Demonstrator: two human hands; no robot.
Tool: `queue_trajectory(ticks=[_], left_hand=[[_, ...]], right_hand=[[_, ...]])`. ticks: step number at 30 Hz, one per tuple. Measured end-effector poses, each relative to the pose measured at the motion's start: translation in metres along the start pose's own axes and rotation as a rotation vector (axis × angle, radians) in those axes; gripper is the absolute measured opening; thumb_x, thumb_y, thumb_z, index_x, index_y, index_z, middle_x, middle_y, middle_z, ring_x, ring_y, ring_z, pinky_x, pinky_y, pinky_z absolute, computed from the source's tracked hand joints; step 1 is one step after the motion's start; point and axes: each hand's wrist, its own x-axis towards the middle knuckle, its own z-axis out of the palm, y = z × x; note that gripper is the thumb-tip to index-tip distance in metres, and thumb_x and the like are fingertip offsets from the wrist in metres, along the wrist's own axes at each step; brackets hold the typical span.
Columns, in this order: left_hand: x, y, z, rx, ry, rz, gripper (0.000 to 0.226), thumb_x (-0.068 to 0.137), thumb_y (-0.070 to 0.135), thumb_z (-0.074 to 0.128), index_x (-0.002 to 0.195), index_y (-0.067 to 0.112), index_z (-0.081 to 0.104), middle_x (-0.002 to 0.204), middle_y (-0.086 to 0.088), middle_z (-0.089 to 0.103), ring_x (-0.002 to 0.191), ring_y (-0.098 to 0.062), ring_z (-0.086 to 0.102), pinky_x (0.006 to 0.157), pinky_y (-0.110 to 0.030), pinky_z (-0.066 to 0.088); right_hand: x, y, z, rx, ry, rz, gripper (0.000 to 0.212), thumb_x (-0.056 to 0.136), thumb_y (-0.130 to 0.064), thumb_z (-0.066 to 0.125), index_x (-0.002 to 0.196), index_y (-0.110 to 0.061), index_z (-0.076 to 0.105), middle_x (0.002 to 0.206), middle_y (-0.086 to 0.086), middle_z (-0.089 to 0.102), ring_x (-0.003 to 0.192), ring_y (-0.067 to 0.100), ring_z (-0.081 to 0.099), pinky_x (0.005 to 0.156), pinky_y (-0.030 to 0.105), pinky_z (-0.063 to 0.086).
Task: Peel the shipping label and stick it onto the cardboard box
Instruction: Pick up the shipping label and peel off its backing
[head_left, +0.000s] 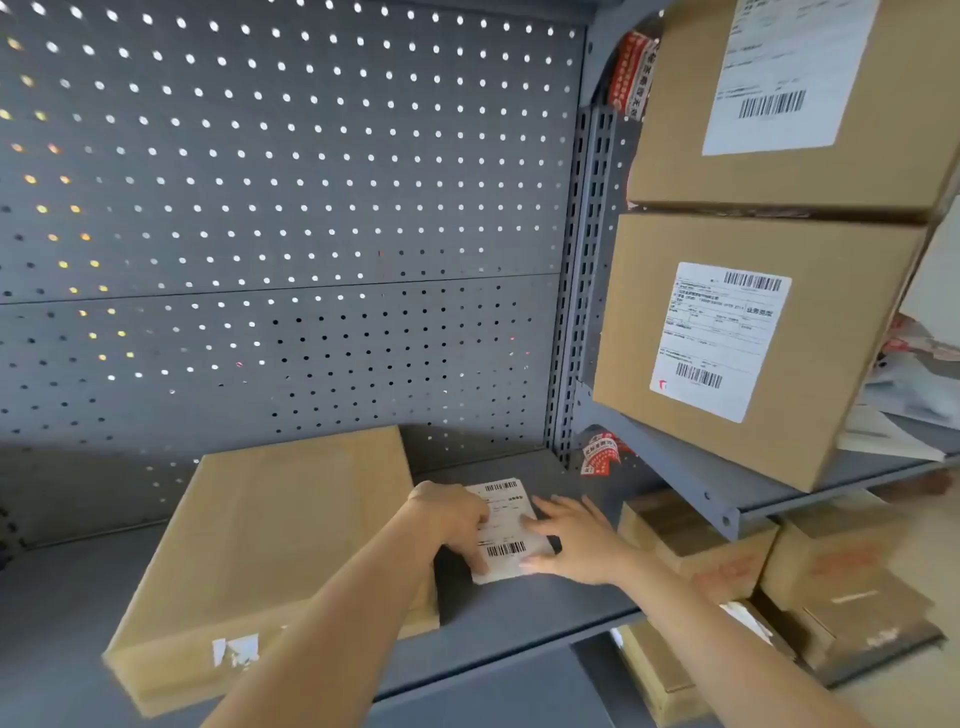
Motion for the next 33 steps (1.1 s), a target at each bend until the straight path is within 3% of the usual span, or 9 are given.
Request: queue_trajectory(ticks=[4, 7, 10, 13, 20, 24, 27, 30, 33], left_hand=[[0.004, -0.002, 0.002, 0.01, 0.003, -0.006, 0.076, 0.073, 0.067, 0.061, 0.137, 0.03, 0.044, 0.138, 0.004, 0.052, 0.123, -0.022, 0.049, 0.095, -0.04, 0.047], [0.006, -0.002, 0.001, -0.054, 0.026, 0.002, 0.077, 0.074, 0.07, 0.057, 0.14, 0.032, 0.042, 0.142, 0.007, 0.049, 0.127, -0.02, 0.048, 0.097, -0.04, 0.046], [0.004, -0.003, 0.0, -0.147, 0.091, -0.004, 0.072, 0.077, 0.065, 0.057, 0.139, 0.03, 0.043, 0.145, 0.006, 0.046, 0.129, -0.019, 0.046, 0.1, -0.04, 0.045], [-0.001, -0.002, -0.003, -0.187, 0.139, -0.021, 0.072, 0.08, 0.062, 0.057, 0.141, 0.027, 0.041, 0.148, 0.001, 0.037, 0.131, -0.024, 0.044, 0.104, -0.043, 0.042], [-0.006, 0.0, -0.007, -0.351, 0.277, -0.085, 0.068, 0.083, 0.051, 0.061, 0.142, 0.027, 0.036, 0.139, -0.009, 0.036, 0.113, -0.032, 0.057, 0.092, -0.041, 0.051], [-0.006, -0.001, -0.006, -0.268, 0.202, -0.066, 0.066, 0.082, 0.054, 0.06, 0.14, 0.03, 0.04, 0.138, -0.003, 0.044, 0.116, -0.026, 0.055, 0.093, -0.04, 0.047], [-0.003, -0.002, -0.004, -0.183, 0.098, -0.03, 0.061, 0.079, 0.058, 0.06, 0.134, 0.034, 0.049, 0.134, 0.005, 0.055, 0.118, -0.019, 0.055, 0.093, -0.036, 0.045], [-0.001, -0.002, -0.003, -0.148, 0.065, -0.016, 0.062, 0.077, 0.059, 0.064, 0.132, 0.035, 0.051, 0.132, 0.006, 0.057, 0.118, -0.018, 0.055, 0.093, -0.035, 0.046], [0.0, -0.003, -0.002, -0.14, 0.084, -0.01, 0.063, 0.077, 0.057, 0.065, 0.133, 0.034, 0.05, 0.132, 0.005, 0.057, 0.118, -0.019, 0.055, 0.093, -0.035, 0.046]], right_hand=[[0.001, 0.001, 0.004, -0.006, 0.078, -0.004, 0.055, 0.088, -0.057, 0.047, 0.139, -0.035, 0.045, 0.158, -0.009, 0.021, 0.147, 0.017, 0.007, 0.118, 0.046, 0.0], [0.002, 0.002, 0.008, 0.045, 0.177, 0.001, 0.045, 0.09, -0.051, 0.049, 0.132, -0.035, 0.054, 0.15, -0.012, 0.039, 0.14, 0.018, 0.022, 0.11, 0.039, 0.018], [0.0, 0.0, 0.009, 0.086, 0.303, 0.006, 0.036, 0.09, -0.045, 0.054, 0.124, -0.036, 0.061, 0.123, -0.012, 0.054, 0.112, 0.013, 0.036, 0.084, 0.028, 0.024], [0.0, -0.003, 0.009, 0.286, 0.437, 0.017, 0.035, 0.084, -0.04, 0.065, 0.118, -0.031, 0.066, 0.087, -0.013, 0.046, 0.089, 0.011, 0.039, 0.077, 0.023, 0.029], [-0.004, -0.007, -0.004, 0.619, 0.57, 0.068, 0.016, 0.085, -0.013, 0.068, 0.099, -0.013, 0.076, 0.079, -0.014, 0.069, 0.06, -0.012, 0.061, 0.06, 0.003, 0.045], [-0.002, -0.01, -0.005, 0.511, 0.429, 0.121, 0.048, 0.078, -0.035, 0.074, 0.122, -0.019, 0.064, 0.098, 0.001, 0.067, 0.081, 0.005, 0.057, 0.064, 0.01, 0.041], [0.0, -0.013, -0.003, 0.262, 0.223, 0.105, 0.079, 0.074, -0.058, 0.067, 0.142, -0.027, 0.04, 0.134, 0.0, 0.045, 0.123, 0.018, 0.037, 0.094, 0.027, 0.035], [0.004, -0.017, 0.002, 0.057, 0.103, 0.098, 0.082, 0.076, -0.067, 0.056, 0.145, -0.03, 0.034, 0.152, -0.007, 0.024, 0.137, 0.022, 0.019, 0.108, 0.04, 0.023], [0.007, -0.02, 0.008, 0.042, 0.086, 0.098, 0.076, 0.077, -0.07, 0.052, 0.142, -0.034, 0.039, 0.155, -0.009, 0.023, 0.138, 0.02, 0.016, 0.109, 0.041, 0.02]])
